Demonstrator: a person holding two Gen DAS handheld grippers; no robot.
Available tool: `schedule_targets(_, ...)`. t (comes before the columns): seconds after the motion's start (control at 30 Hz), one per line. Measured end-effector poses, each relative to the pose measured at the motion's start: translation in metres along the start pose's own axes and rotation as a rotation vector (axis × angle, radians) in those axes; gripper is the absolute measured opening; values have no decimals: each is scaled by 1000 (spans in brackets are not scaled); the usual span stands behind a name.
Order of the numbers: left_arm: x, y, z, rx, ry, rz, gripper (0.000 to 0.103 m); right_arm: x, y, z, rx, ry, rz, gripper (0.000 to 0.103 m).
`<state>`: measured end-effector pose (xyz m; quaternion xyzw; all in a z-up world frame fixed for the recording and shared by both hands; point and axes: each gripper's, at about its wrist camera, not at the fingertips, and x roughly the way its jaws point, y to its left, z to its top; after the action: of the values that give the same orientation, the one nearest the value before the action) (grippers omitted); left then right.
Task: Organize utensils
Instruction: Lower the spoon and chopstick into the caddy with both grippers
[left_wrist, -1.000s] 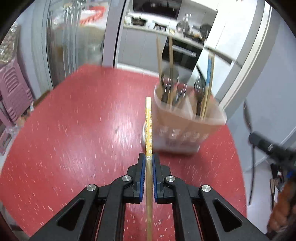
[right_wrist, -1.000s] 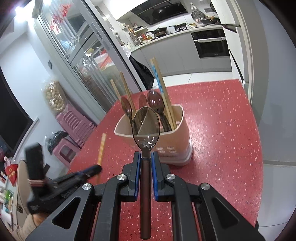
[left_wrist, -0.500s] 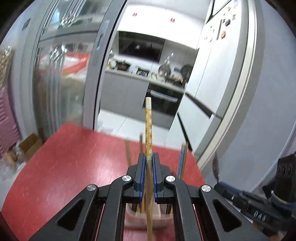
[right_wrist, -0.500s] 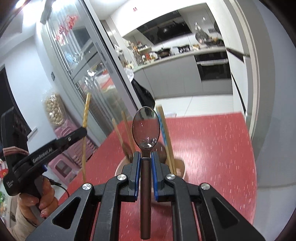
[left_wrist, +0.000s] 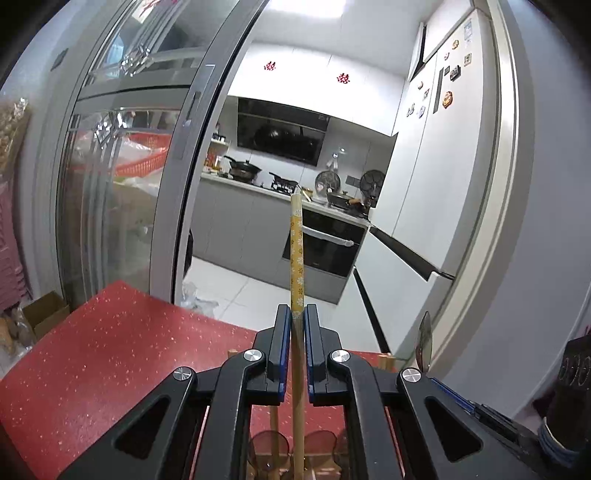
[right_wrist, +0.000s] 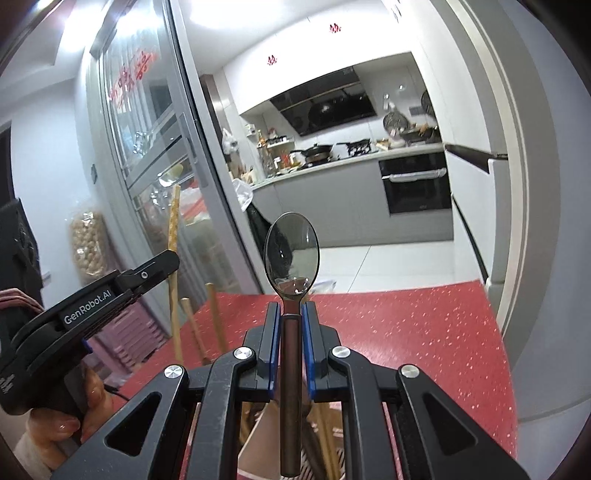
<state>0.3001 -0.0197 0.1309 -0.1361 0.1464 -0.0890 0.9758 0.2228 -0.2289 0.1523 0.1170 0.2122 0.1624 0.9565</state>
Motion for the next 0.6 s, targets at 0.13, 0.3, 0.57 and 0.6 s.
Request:
schedule_targets(0.13,5,-2,-15,40,-24,15,33,10,3,-14,-39,-28,-48,13)
schedule_targets(0.3,7,-4,-38,72,8,32,33,14,8,-35,-104,-30,-92,13)
schedule_targets(0.57,-3,-6,-61,122,48,60,33,5,12,-55,-136,-9,-115,12)
schedule_targets(0.6,-4,-6,-63,128,55,64,33,3,13,-58,-137,-3,-117,13)
